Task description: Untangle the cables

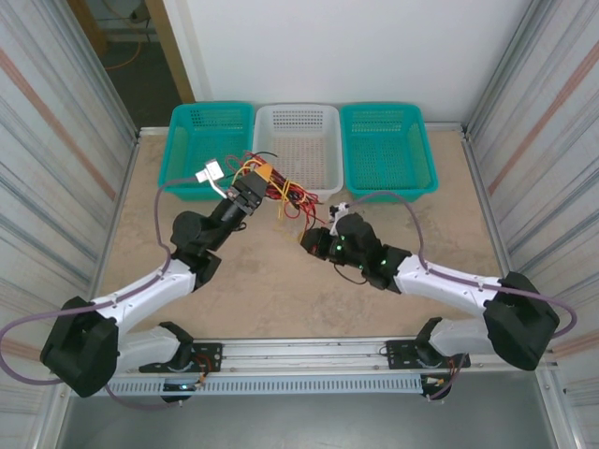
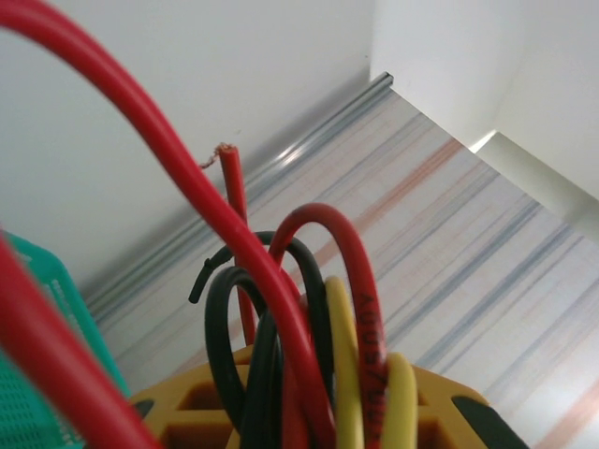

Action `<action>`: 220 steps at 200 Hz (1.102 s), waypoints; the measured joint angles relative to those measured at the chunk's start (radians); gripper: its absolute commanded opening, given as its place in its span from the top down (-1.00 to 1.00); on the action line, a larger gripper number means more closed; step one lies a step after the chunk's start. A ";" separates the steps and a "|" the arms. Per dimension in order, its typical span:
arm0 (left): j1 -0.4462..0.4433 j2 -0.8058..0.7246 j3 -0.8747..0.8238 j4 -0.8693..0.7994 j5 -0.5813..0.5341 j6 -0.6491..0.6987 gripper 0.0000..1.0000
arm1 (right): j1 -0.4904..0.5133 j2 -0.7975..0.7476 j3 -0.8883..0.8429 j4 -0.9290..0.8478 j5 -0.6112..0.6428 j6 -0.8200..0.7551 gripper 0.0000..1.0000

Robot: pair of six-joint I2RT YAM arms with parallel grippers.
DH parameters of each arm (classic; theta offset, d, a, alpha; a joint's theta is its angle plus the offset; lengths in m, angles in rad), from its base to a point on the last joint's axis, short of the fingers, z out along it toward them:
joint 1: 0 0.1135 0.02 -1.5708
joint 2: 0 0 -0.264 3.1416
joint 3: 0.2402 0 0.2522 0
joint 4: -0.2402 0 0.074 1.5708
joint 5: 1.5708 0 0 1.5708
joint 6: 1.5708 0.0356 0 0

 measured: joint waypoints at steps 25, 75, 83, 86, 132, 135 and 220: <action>0.016 -0.003 0.003 -0.028 -0.060 0.064 1.00 | 0.101 -0.085 0.002 -0.025 0.091 -0.016 1.00; 0.080 0.009 -0.024 -0.026 -0.127 0.084 1.00 | 0.188 -0.252 0.131 -0.218 0.221 -0.146 1.00; 0.080 0.011 -0.043 -0.027 -0.132 0.084 1.00 | 0.193 -0.274 0.163 -0.249 0.233 -0.171 1.00; 0.080 0.011 -0.052 -0.027 -0.132 0.083 1.00 | 0.193 -0.284 0.177 -0.261 0.239 -0.184 1.00; 0.080 0.001 -0.170 -0.068 -0.116 0.076 1.00 | 0.175 -0.342 0.382 -0.405 0.306 -0.333 1.00; 0.080 -0.003 -0.176 -0.074 -0.113 0.075 1.00 | 0.169 -0.341 0.393 -0.413 0.306 -0.340 1.00; 0.079 -0.276 -0.308 -0.269 -0.002 0.060 1.00 | -0.298 -0.212 0.610 -0.539 0.133 -0.405 1.00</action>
